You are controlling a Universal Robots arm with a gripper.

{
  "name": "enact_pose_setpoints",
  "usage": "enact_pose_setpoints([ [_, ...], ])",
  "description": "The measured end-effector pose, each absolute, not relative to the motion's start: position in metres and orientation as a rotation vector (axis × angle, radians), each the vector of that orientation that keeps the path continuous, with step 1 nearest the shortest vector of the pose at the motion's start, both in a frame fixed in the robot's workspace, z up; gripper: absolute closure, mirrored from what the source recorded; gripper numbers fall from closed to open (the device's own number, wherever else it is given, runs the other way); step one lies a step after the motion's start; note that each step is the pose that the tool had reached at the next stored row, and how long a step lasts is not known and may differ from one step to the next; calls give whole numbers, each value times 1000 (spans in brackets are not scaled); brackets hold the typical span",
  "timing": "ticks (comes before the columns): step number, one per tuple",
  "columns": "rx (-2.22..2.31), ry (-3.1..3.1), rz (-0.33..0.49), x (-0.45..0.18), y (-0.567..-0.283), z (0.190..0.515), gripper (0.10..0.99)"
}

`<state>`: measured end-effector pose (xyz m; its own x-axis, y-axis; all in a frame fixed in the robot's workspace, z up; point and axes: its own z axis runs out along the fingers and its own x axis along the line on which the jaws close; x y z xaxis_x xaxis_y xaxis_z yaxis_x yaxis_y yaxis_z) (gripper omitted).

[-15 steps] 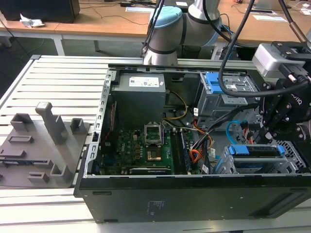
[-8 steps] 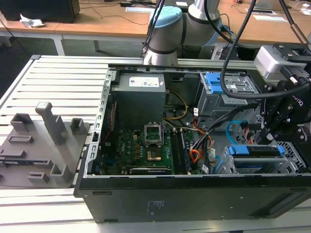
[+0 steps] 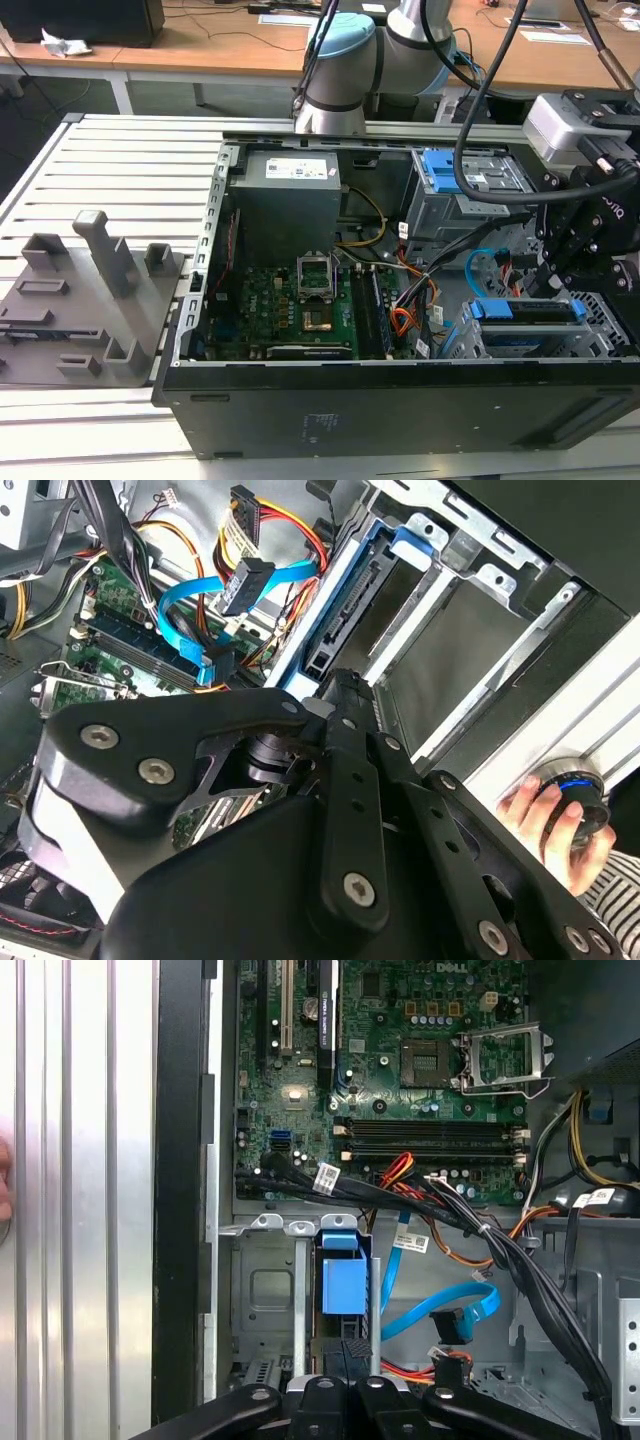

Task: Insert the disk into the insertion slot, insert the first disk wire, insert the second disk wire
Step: 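Insert the first disk wire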

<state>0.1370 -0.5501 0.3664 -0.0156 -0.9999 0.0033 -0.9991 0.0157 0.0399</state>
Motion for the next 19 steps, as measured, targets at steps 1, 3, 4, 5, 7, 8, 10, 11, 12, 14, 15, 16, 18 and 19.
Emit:
enact_pose_setpoints([
  [1,2183,-2217,-41,137,-550,366,980],
  [3,2183,-2217,-41,137,-550,366,973],
  [4,2183,-2217,-41,137,-550,366,918],
  [5,2182,-2217,-41,137,-550,366,851],
  [7,2183,-2217,-41,137,-550,366,725],
  [8,2183,-2217,-41,137,-550,366,725],
  [10,2183,-2217,-41,141,-550,366,725],
  [11,2182,-2217,-41,145,-550,366,725],
  [12,2182,-2216,-42,152,-550,366,725],
  [14,2182,-2216,-43,158,-550,366,725],
  [15,2182,-2216,-43,158,-550,366,725],
  [16,2182,-2216,-42,158,-550,366,725],
  [18,2182,-2216,-42,158,-550,367,725],
  [19,2182,-2216,-43,158,-550,368,725],
])
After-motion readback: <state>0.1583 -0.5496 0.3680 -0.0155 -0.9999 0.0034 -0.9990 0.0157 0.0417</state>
